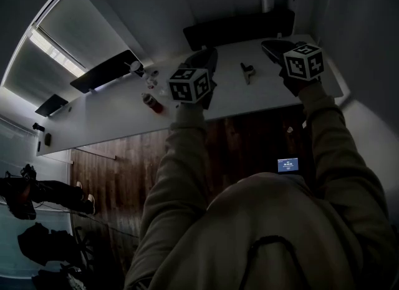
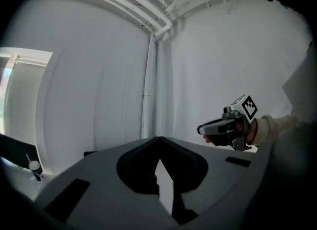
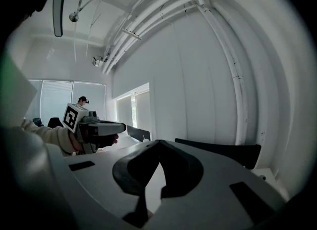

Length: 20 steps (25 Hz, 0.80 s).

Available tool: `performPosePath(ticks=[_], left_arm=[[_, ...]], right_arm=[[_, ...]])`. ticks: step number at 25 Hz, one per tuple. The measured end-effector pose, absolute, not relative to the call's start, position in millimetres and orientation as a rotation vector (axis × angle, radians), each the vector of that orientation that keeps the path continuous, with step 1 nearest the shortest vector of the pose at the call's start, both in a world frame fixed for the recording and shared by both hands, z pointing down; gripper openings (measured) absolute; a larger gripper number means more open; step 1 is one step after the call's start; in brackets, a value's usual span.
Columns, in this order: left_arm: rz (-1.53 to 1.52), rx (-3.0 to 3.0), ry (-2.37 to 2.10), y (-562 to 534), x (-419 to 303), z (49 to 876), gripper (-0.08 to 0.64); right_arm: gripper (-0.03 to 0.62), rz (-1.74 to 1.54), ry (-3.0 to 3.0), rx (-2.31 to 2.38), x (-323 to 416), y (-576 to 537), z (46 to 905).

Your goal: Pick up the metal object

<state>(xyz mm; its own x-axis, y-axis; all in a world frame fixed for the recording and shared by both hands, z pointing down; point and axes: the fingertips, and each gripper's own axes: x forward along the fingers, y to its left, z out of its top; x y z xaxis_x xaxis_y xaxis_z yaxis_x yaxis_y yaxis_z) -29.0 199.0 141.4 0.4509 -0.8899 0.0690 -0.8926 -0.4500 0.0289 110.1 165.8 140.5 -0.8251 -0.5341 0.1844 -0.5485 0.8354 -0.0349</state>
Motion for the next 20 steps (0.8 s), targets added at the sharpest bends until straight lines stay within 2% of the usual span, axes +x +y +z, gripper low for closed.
performPosePath(ticks=[11,16,20], left_arm=[[-0.033,2.562,-1.578,178.4,4.7,166.0,0.005],[0.129,2.512,-1.637,168.7,0.3,184.7,0.005],[0.126,2.510,-1.607,158.9,-7.7,191.7,0.005]], right_arm=[[0.020,0.149,-2.828,0.769,141.8,157.7,158.7],[0.020,0.170,-2.849,0.792,160.3,152.2,154.5],[0.020,0.164,-2.855,0.776,166.2,141.6,150.9]])
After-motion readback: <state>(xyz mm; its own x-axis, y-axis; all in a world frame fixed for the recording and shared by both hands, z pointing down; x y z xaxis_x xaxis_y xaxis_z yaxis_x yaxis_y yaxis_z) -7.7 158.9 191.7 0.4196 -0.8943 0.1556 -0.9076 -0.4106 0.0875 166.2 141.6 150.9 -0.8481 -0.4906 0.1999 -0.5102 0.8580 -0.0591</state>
